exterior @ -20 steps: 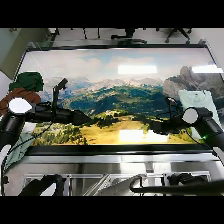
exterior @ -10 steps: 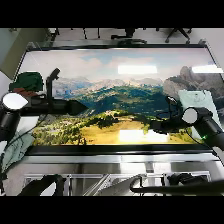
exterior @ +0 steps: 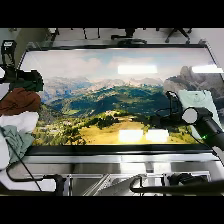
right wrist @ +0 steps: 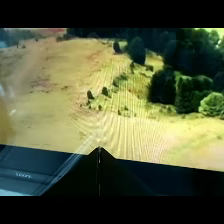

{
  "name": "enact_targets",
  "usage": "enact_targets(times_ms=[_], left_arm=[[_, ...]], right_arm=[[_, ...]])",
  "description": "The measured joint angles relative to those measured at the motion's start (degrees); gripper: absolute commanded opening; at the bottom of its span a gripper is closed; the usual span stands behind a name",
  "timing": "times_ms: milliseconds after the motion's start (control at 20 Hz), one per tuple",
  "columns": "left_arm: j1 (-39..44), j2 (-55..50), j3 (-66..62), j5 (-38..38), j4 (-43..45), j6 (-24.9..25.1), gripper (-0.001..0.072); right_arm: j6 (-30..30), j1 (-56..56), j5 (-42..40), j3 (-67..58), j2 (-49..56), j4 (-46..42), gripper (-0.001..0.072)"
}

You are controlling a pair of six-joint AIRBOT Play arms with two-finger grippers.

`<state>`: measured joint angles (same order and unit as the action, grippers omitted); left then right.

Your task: Fold the shirts.

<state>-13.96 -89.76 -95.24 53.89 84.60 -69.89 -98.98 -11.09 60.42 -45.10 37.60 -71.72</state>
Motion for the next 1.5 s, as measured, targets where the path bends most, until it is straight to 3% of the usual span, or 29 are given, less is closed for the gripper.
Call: enact_targets(times_ms=[350,550,600,700,750,1050,1250,1400,1500], left_arm=[[-5.4,-27.4,-18.9,-9.5,5.9,0.3,0.0689],[-5.5,-35.3,-19.4,-18.6,6.8,0.5,0.0687],[-5.6,-36.3,-19.1,-20.9,7.0,0.5,0.0654],[-5.6,-38.1,-18.8,-24.8,7.3,0.5,0.0115],[-5.7,-38.6,-18.7,-26.2,7.5,0.5,0.0024],[-4.0,-38.2,-22.7,-21.9,7.0,0.5,0.0024],[-0.2,-28.7,-21.8,-23.8,6.7,-0.3,0.0025],[3.8,-20.0,-22.1,-22.3,6.4,-4.6,0.0025],[6.8,-14.4,-22.2,-16.8,4.7,-8.3,0.0024]], right_arm=[[0.2,0.0,-4.3,0.0,0.1,0.0,0.0021],[0.2,0.0,-5.5,0.0,0.4,0.0,0.0025],[0.2,0.0,-5.5,0.0,0.5,0.0,0.0025],[0.2,0.0,-5.8,0.0,0.6,0.0,0.0025],[0.2,0.0,-5.9,0.0,0.6,0.0,0.0025],[0.0,0.0,-5.9,0.0,0.6,0.6,0.0025],[0.0,0.0,-5.9,0.0,0.6,2.6,0.0024],[0.0,0.0,-5.9,0.0,0.6,4.8,0.0024],[0.0,0.0,-5.9,0.0,0.6,5.5,0.0025]])
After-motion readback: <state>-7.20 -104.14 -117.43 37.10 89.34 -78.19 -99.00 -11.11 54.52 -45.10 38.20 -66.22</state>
